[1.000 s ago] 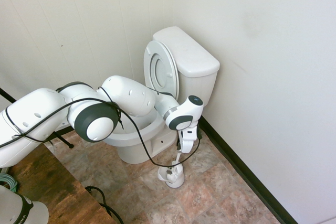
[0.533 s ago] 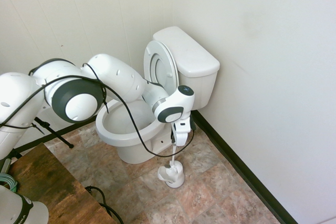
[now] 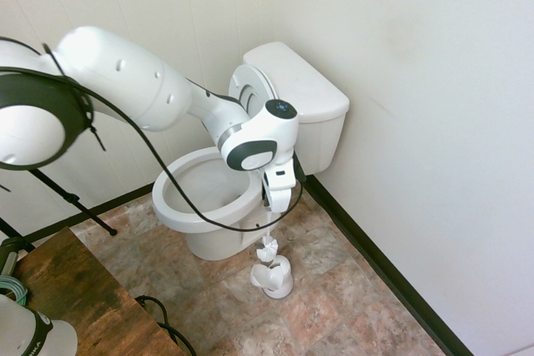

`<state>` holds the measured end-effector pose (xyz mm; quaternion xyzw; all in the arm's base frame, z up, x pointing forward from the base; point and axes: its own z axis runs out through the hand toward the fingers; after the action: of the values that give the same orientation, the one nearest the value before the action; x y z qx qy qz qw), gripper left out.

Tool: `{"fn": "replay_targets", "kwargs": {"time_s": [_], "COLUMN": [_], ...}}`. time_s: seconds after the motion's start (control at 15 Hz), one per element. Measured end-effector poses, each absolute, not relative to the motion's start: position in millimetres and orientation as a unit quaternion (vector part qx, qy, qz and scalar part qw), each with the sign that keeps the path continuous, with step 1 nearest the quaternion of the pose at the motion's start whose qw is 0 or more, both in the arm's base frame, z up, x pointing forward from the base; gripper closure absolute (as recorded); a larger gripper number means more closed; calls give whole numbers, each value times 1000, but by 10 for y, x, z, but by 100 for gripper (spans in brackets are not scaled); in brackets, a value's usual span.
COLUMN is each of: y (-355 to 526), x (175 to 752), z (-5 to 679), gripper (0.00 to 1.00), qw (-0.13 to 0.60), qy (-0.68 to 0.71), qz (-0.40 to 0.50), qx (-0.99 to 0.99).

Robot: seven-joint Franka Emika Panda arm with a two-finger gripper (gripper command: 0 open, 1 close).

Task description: Clean the toilet

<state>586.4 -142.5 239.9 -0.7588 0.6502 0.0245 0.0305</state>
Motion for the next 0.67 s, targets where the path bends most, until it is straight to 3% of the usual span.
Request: {"fn": "replay_targets", "kwargs": {"time_s": [0.67], "y": [386], "x": [5118], "z": [3954], "gripper": [100], "qw": [51], "qy": [556], "qz": [-51], "qx": [-828]}}
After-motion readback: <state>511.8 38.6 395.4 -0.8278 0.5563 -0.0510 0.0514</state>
